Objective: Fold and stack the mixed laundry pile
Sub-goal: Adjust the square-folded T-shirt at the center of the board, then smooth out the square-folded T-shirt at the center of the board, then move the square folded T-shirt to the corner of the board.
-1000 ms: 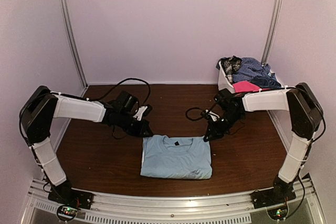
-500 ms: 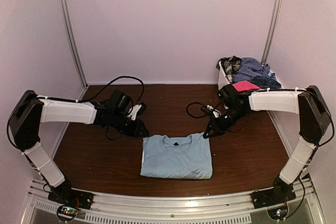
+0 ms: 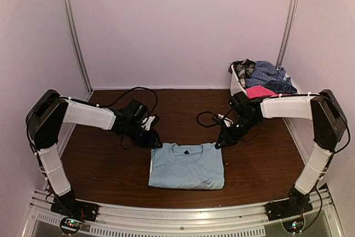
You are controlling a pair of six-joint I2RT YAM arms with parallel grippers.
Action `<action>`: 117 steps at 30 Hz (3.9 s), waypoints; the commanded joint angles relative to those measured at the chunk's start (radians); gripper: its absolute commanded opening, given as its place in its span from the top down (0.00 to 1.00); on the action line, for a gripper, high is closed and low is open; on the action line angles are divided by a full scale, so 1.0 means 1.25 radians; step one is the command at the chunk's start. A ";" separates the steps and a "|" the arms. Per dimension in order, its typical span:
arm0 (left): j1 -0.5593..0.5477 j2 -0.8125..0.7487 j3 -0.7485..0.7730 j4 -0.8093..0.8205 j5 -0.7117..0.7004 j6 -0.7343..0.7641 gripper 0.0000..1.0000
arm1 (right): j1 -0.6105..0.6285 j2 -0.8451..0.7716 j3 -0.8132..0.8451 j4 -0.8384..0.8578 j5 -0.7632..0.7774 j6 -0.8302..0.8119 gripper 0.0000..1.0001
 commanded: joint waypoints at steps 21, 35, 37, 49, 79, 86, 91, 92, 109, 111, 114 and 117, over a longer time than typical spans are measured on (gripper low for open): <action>-0.024 -0.167 -0.031 -0.037 -0.040 0.022 1.00 | 0.002 -0.052 0.017 0.000 -0.024 -0.018 1.00; 0.014 -0.081 -0.050 0.032 -0.089 0.016 1.00 | -0.010 0.104 0.083 0.079 0.046 -0.016 1.00; 0.017 -0.052 -0.034 0.033 -0.093 0.021 1.00 | -0.009 0.137 0.094 0.085 0.046 -0.016 1.00; 0.049 0.015 0.041 -0.017 -0.105 0.075 1.00 | -0.024 0.153 0.123 0.072 0.102 0.010 1.00; -0.184 -0.134 -0.315 0.453 0.212 -0.253 0.31 | 0.183 -0.031 -0.335 0.617 -0.330 0.463 0.26; -0.101 -0.135 -0.424 0.457 0.142 -0.275 0.32 | 0.126 0.074 -0.363 0.594 -0.303 0.413 0.30; -0.067 -0.256 -0.336 0.223 0.058 -0.155 0.30 | 0.122 -0.020 -0.284 0.437 -0.262 0.345 0.30; -0.067 -0.276 -0.301 0.152 0.028 -0.124 0.29 | 0.119 -0.053 -0.259 0.390 -0.245 0.328 0.30; -0.083 -0.376 -0.080 -0.249 -0.316 -0.169 0.16 | 0.319 0.021 0.264 -0.172 0.259 0.125 0.25; -0.106 -0.362 -0.065 -0.252 -0.318 -0.143 0.16 | 0.334 0.041 0.262 -0.151 0.256 0.147 0.25; -0.176 -0.294 -0.017 -0.254 -0.326 -0.138 0.15 | 0.326 0.009 0.213 -0.112 0.251 0.182 0.24; -0.258 -0.196 0.052 -0.251 -0.363 -0.145 0.15 | 0.275 -0.077 0.126 -0.089 0.258 0.209 0.23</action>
